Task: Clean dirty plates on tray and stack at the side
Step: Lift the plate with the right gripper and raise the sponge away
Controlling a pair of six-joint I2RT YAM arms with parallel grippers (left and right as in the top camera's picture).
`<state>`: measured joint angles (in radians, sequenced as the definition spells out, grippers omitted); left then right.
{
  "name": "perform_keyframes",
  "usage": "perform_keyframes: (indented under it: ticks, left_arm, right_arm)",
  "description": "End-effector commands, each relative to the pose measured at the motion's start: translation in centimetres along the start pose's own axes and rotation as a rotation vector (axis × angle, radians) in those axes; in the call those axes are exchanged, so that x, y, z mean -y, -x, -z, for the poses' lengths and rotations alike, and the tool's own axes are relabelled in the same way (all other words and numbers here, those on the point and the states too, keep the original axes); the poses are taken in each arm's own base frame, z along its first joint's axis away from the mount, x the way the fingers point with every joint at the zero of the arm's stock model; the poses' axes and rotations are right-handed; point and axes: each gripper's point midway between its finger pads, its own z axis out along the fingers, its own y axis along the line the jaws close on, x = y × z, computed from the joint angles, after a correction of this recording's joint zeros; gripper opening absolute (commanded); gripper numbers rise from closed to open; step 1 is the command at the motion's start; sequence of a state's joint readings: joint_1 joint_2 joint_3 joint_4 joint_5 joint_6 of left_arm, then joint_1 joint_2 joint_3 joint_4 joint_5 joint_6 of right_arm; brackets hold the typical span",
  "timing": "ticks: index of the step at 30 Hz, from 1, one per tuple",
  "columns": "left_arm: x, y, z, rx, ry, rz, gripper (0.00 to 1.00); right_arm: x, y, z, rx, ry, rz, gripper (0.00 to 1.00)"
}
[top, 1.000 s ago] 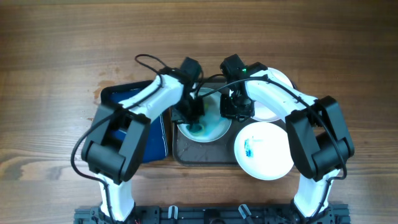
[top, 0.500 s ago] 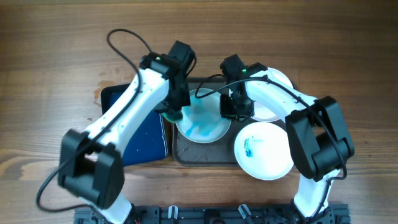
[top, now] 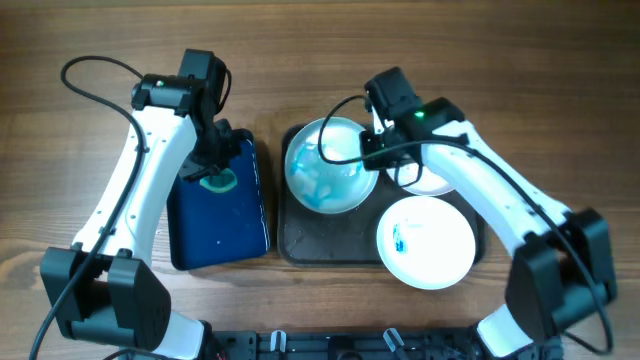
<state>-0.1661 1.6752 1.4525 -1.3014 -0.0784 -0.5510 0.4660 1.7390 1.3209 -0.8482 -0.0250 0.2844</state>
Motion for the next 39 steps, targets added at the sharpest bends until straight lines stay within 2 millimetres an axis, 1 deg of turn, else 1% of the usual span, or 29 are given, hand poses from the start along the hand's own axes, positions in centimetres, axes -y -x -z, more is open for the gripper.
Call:
perform_keyframes:
  ticks: [1,4,8,10,12,14,17,27,29,31,33,36,39]
  left_arm:
    - [0.5,0.5,1.3,0.037,-0.041,-0.018,0.04]
    - [0.6,0.8,1.3,0.047,-0.048,-0.017,0.04]
    - [0.8,1.0,1.3,0.057,-0.056,-0.017,0.04]
    - [0.9,1.0,1.3,0.058,-0.057,-0.021,0.04]
    - [0.9,1.1,1.3,0.059,-0.058,-0.02,0.04]
    - [0.9,1.1,1.3,0.059,-0.057,-0.02,0.04]
    - [0.9,1.1,1.3,0.06,-0.057,-0.02,0.04]
    - [0.7,1.3,1.3,0.063,-0.058,-0.032,0.04]
    - [0.7,1.7,1.3,0.08,-0.054,-0.028,0.04]
    - [-0.1,2.9,1.3,0.114,-0.043,0.001,0.04]
    - [-1.4,3.9,1.4,0.123,-0.043,0.056,0.04]
    - [-5.2,5.9,1.6,0.131,-0.031,0.181,0.04]
    - [-8.5,6.8,1.7,0.109,-0.045,0.284,0.04]
  right_arm:
    - [0.3,1.4,2.7,0.097,-0.038,0.08,0.04]
    - [0.8,1.7,3.6,0.126,-0.064,0.082,0.04]
    - [1.2,1.9,3.9,0.139,-0.095,0.109,0.04]
    - [1.9,2.2,4.1,0.159,-0.172,0.135,0.04]
    - [2.1,2.5,4.4,0.18,-0.234,0.172,0.04]
    - [1.8,2.5,4.6,0.196,-0.28,0.213,0.04]
    - [0.8,2.4,4.7,0.206,-0.285,0.237,0.05]
    - [0.5,2.7,4.7,0.223,-0.274,0.223,0.04]
    - [0.0,2.5,4.6,0.214,-0.247,0.226,0.04]
    - [-1.2,2.0,4.2,0.192,-0.171,0.222,0.04]
    - [-2.6,1.4,3.9,0.167,-0.079,0.207,0.04]
    - [-4.1,1.2,4.2,0.152,0.007,0.204,0.04]
    - [-5.5,1.9,5.5,0.166,0.072,0.208,0.04]
